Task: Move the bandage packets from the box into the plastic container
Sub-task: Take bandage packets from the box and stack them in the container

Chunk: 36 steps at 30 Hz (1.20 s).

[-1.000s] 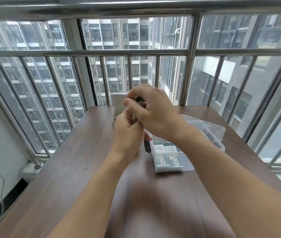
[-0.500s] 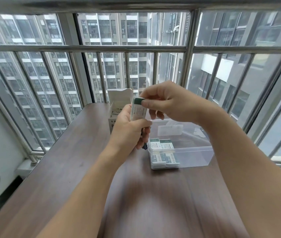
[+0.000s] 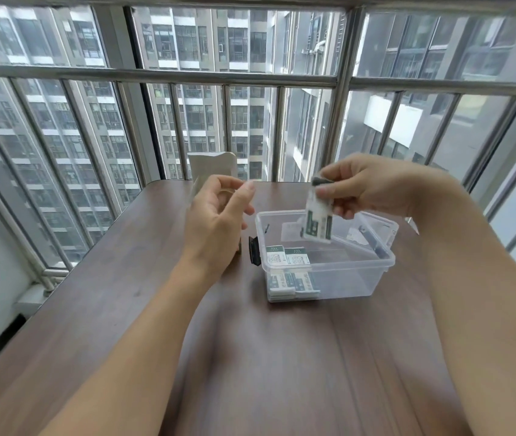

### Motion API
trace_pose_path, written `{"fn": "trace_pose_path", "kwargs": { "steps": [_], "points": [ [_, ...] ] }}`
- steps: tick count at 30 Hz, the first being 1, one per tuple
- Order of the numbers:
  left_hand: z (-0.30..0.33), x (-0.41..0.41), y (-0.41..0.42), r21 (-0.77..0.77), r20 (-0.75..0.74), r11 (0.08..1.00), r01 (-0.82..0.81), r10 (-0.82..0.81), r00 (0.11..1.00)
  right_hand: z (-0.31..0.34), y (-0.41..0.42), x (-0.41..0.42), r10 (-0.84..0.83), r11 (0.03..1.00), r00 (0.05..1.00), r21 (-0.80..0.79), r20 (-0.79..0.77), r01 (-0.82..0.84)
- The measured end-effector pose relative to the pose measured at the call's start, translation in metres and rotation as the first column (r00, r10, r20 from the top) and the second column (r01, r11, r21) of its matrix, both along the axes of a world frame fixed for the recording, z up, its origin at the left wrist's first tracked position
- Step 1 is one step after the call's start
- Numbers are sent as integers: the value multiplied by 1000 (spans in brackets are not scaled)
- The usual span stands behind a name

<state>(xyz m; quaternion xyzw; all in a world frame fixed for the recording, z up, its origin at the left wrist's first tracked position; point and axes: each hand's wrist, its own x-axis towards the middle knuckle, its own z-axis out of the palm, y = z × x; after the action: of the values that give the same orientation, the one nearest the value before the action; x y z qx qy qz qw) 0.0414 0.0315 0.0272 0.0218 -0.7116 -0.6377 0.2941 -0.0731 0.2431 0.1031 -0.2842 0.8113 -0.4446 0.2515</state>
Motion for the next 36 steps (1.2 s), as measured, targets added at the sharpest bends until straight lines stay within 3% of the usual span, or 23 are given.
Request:
{"fn": "trace_pose_path", "kwargs": {
  "steps": [3, 7, 15, 21, 27, 36],
  "points": [
    [-8, -5, -1, -124, 18, 990, -73, 75, 997, -19, -9, -6, 47, 980, 995, 190, 93, -64],
    [-18, -9, -3, -267, 37, 960, -83, 96, 995, -37, -25, -6, 61, 943, 990, 317, 125, -98],
    [-21, -11, -4, -296, 27, 952, -78, 91, 996, -46, -34, 0, 25, 909, 991, 410, 132, -78],
    [-23, -12, -5, -289, 24, 954, -76, 87, 996, -42, -41, 7, 2, 872, 1000, 490, -18, 7],
    [-23, -12, -4, -300, 27, 951, -78, 90, 996, -33, -53, 25, 71, 753, 979, 654, -192, 73],
    [-23, -12, -2, -304, 38, 949, -82, 98, 994, -30, -61, 31, 137, 692, 965, 718, -225, 69]
  ]
}}
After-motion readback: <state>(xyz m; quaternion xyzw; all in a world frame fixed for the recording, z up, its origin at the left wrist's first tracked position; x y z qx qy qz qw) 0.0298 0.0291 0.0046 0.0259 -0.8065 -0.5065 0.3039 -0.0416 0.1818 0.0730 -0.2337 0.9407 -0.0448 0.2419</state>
